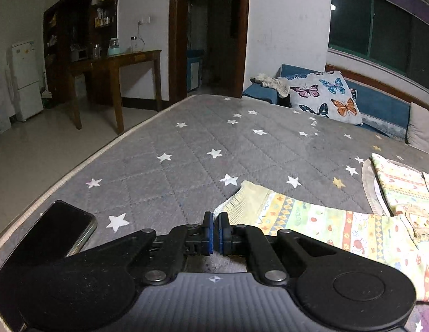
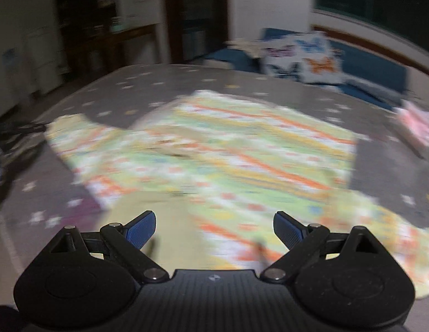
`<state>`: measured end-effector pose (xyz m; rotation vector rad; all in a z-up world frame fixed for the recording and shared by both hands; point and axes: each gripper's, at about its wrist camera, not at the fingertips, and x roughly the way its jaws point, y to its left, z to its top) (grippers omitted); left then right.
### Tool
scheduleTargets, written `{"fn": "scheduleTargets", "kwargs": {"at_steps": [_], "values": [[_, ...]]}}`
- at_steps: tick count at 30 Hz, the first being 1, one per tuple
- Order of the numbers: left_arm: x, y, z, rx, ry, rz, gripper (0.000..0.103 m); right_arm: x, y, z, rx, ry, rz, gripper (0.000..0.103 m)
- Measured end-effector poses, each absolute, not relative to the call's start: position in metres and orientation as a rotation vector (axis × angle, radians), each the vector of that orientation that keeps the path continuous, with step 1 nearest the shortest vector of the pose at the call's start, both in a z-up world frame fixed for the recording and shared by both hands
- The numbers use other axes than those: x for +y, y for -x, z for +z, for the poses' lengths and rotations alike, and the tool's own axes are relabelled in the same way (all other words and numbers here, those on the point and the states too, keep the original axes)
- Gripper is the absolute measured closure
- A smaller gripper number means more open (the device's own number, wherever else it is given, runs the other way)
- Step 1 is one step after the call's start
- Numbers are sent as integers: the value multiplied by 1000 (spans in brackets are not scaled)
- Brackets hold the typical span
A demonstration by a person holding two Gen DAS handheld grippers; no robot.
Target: Fold clothes
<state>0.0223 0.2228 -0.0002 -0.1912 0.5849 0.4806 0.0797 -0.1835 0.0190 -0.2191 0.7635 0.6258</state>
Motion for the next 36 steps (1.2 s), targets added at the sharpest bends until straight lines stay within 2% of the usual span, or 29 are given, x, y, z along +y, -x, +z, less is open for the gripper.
{"fn": "scheduleTargets", "kwargs": {"at_steps": [2, 5, 6, 7, 8, 10, 11, 12, 13, 21, 24, 25, 29, 30, 31, 32, 34, 36], "values": [[222, -18, 2, 577, 198, 480, 99, -164, -70, 19, 765, 238, 707, 12], [221, -16, 4, 572, 197, 477, 99, -132, -52, 14, 751, 316, 796, 22], [220, -16, 4, 572, 197, 477, 99, -124, -47, 11, 743, 344, 813, 28], [220, -16, 4, 570, 199, 478, 99, -115, -42, 8, 735, 372, 829, 39], [221, -15, 4, 568, 201, 478, 99, -108, -39, 4, 729, 404, 827, 47], [222, -15, 4, 567, 209, 479, 99, -99, -35, -3, 730, 444, 817, 73], [222, -14, 3, 567, 213, 480, 99, -97, -35, -7, 738, 458, 804, 78], [223, -14, 4, 567, 216, 481, 99, -98, -34, -9, 738, 468, 791, 90], [223, -13, 5, 564, 217, 480, 99, -103, -34, -7, 734, 469, 787, 95], [229, -4, -6, 612, 217, 517, 99, -126, -20, 2, 788, 454, 897, 94], [230, -5, -12, 658, 216, 523, 98, -126, -16, 2, 783, 447, 926, 78], [230, -4, -11, 662, 206, 524, 95, -130, -18, 7, 786, 427, 936, 71], [233, -3, -3, 657, 159, 577, 93, -155, -32, 34, 783, 314, 949, 58], [234, -3, -1, 655, 163, 580, 91, -164, -36, 39, 780, 290, 936, 53], [232, -3, 2, 650, 161, 576, 84, -170, -41, 41, 769, 281, 903, 52], [228, -5, 6, 643, 153, 564, 72, -176, -47, 44, 757, 274, 871, 52], [216, -10, 11, 631, 134, 521, 66, -187, -62, 42, 747, 266, 783, 52], [202, -18, 15, 626, 123, 460, 64, -202, -84, 37, 755, 230, 693, 52]]}}
